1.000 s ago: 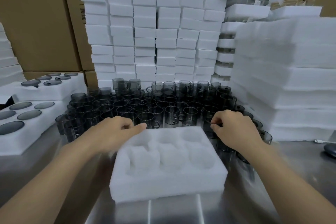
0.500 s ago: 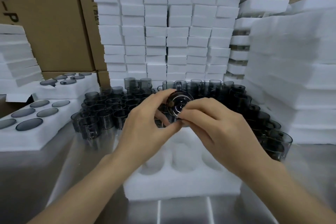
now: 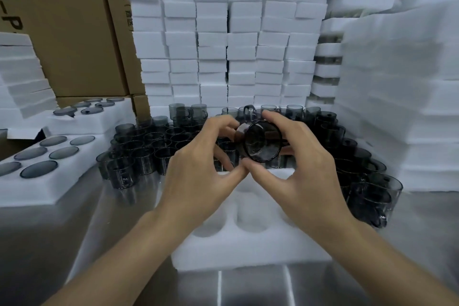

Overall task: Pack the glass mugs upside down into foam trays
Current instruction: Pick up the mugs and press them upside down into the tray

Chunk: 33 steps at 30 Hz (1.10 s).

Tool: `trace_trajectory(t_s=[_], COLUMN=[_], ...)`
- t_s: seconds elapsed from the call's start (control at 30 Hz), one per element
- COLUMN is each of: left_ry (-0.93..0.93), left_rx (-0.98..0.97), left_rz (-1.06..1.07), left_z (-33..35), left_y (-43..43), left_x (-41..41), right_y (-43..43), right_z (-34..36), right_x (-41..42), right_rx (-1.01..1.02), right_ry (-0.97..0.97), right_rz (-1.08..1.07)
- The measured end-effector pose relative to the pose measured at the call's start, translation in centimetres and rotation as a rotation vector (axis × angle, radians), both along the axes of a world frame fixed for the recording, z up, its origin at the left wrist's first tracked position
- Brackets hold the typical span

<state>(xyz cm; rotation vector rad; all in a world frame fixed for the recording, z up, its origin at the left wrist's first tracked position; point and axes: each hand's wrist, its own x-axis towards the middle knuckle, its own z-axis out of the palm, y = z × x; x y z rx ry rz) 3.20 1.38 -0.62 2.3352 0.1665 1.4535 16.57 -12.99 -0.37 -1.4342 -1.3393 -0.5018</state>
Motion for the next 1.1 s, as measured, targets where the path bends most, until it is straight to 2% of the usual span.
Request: trace_trajectory(t_s=[0.23,0.67,0.73,0.9,1.0,1.1], left_ry=[0.036,-0.002,-0.012,-0.045,-0.079,-0.052], left_rx=[-0.021,-0.011,-0.009,0.165,0.185,0.157], left_rz=[-0.005,0.007,-0.016,0.039,0.034,-0.035], left_z=[0.0,-0.2,0.0,0.5,0.8,0.7], left_y=[0.3,0.0,-0.1,-0.3,-0.5,-0.7], left_x=[-0.1,-0.1,-0.2,-0.4,-0.5,-0.5], right_y=[0.0,-0.5,-0.7,-0.9,-0.6,-0.3], right_z=[-0.1,0.5,0.8,2.6,2.8,2.5], right_x=[0.2,-0.4,-0.7,-0.9,-0.9,-0.4], right_rx=[-0.003,-0.001,0.023,-0.029,-0.083,-0.116], right_ry=[-0.055,0.005,0.104,0.587,0.748,0.821], right_rz=[-0.015,0.002,0.048,0.381,0.405,0.4])
